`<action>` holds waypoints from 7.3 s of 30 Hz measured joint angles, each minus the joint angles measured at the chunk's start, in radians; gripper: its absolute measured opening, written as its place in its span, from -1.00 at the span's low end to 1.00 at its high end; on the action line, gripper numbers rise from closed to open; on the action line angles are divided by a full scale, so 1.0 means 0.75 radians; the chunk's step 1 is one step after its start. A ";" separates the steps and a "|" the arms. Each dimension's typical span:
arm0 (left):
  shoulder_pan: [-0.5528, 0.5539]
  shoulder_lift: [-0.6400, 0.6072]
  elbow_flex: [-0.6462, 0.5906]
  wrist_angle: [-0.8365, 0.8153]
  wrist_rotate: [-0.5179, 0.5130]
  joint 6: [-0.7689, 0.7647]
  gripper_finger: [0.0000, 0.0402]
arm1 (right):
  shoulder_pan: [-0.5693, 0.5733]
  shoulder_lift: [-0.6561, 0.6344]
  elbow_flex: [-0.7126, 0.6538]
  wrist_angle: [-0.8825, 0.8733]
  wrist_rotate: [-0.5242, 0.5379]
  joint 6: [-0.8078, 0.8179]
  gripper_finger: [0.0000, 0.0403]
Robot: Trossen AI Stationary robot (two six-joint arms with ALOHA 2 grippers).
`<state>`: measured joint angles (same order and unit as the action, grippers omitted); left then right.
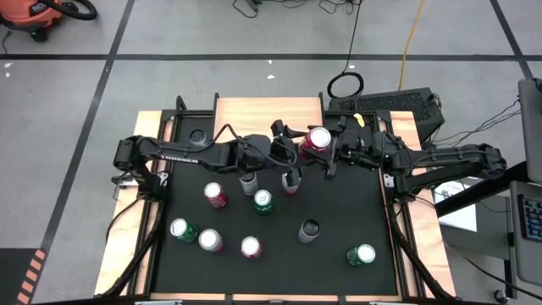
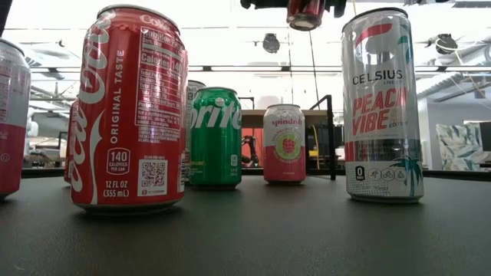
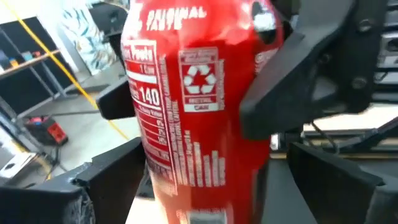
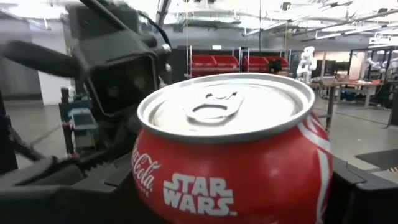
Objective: Place canned beverage on shelf
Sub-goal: Put the top right red soda can on the shelf
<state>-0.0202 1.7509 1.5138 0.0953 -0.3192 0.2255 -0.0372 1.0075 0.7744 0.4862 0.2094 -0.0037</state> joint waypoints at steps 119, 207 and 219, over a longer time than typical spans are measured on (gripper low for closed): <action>0.244 0.094 0.001 0.052 1.598 -0.013 0.46 | -0.012 0.002 0.000 -0.035 -0.818 -0.091 0.51; 0.360 0.090 -0.002 -0.088 1.363 -0.063 0.46 | -0.186 0.002 0.050 -0.429 -0.718 -0.103 0.39; 0.360 0.090 -0.001 -0.067 1.368 -0.094 0.46 | -0.184 0.031 0.047 -0.373 -0.698 -0.084 0.72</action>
<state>0.2501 1.8183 1.5131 0.0448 0.7066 0.1547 -0.1749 1.0307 0.8093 0.2061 -0.3141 -0.0670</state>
